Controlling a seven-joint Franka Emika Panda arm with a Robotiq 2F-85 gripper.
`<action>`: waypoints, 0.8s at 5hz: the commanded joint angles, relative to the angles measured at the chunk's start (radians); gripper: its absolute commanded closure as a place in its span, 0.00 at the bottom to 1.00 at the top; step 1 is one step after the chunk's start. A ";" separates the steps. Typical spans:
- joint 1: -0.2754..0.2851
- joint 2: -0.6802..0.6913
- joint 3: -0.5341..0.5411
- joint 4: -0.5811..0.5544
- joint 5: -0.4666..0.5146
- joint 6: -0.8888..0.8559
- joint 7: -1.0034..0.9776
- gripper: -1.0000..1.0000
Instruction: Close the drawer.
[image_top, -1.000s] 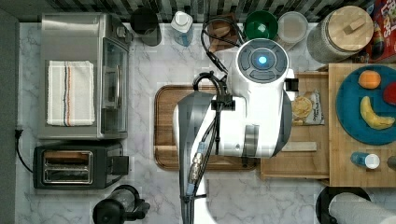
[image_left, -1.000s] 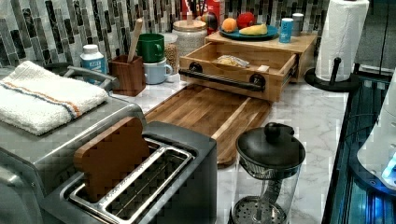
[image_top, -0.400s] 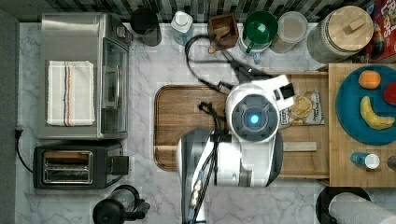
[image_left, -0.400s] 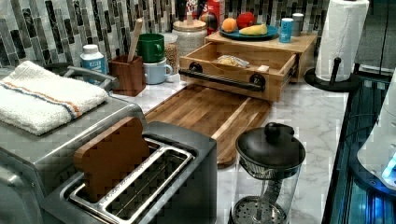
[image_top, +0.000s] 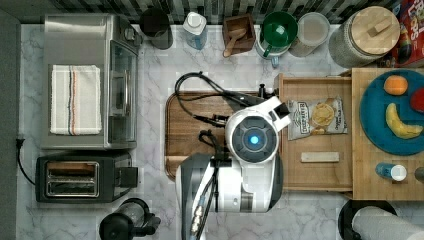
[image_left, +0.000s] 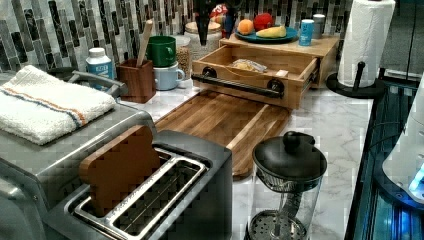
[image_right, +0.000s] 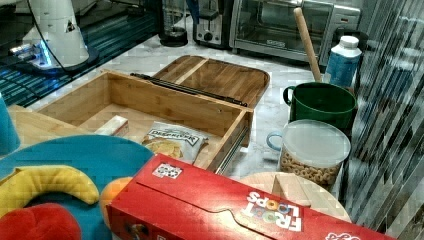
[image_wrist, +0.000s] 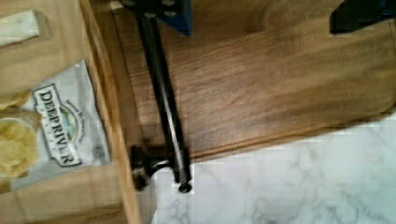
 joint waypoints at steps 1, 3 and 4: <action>0.068 0.083 0.035 -0.063 -0.012 0.086 -0.145 1.00; 0.024 0.206 0.026 -0.045 0.049 0.114 -0.276 1.00; 0.015 0.241 0.008 -0.062 0.053 0.181 -0.337 1.00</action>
